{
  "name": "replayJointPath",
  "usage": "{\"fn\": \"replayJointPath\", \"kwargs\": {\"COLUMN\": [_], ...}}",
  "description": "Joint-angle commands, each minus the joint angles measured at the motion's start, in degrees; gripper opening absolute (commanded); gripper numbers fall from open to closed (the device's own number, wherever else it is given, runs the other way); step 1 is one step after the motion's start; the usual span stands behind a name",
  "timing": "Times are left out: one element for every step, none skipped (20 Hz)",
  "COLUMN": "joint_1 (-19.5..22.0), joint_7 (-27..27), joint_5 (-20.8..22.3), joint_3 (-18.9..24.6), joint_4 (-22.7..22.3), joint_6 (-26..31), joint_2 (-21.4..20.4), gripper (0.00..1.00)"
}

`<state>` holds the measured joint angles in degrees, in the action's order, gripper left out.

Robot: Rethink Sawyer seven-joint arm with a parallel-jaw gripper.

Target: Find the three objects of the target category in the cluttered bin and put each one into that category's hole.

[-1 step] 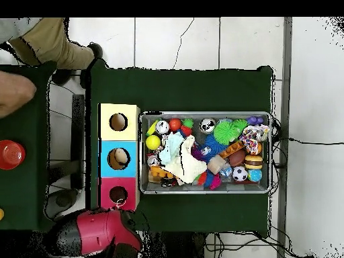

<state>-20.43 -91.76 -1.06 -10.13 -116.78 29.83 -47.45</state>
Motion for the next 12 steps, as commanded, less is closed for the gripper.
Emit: {"fn": "replayJointPath", "kwargs": {"joint_1": [-0.6,-0.7,-0.7,-1.0,-1.2,-1.3,-1.1,-0.9,-0.3,0.3,0.6,0.9], "joint_7": [-14.6,-14.4,-14.3,-14.4,-14.5,-14.6,-14.5,-14.4,-14.1,-13.7,-13.3,-12.9], "joint_5": [-3.1,-3.2,-3.2,-3.2,-3.3,-3.5,-3.8,-4.0,-4.3,-4.5,-4.4,-4.4], "joint_3": [2.2,2.3,2.1,1.9,1.7,1.6,1.8,2.0,2.2,2.5,2.4,2.5], "joint_4": [1.1,1.4,1.7,2.3,3.0,3.5,3.7,3.7,3.6,3.7,4.1,4.5], "joint_6": [0.0,-0.1,-0.3,-0.3,0.3,0.5,0.4,0.0,-0.7,-0.8,-0.4,0.1], "joint_2": [3.2,3.5,3.8,4.4,4.9,5.2,5.3,5.2,5.2,5.1,5.2,5.5], "gripper": [0.00,0.00,0.00,0.00,0.00,0.00,0.00,0.00,0.00,0.00,0.00,0.00]}}
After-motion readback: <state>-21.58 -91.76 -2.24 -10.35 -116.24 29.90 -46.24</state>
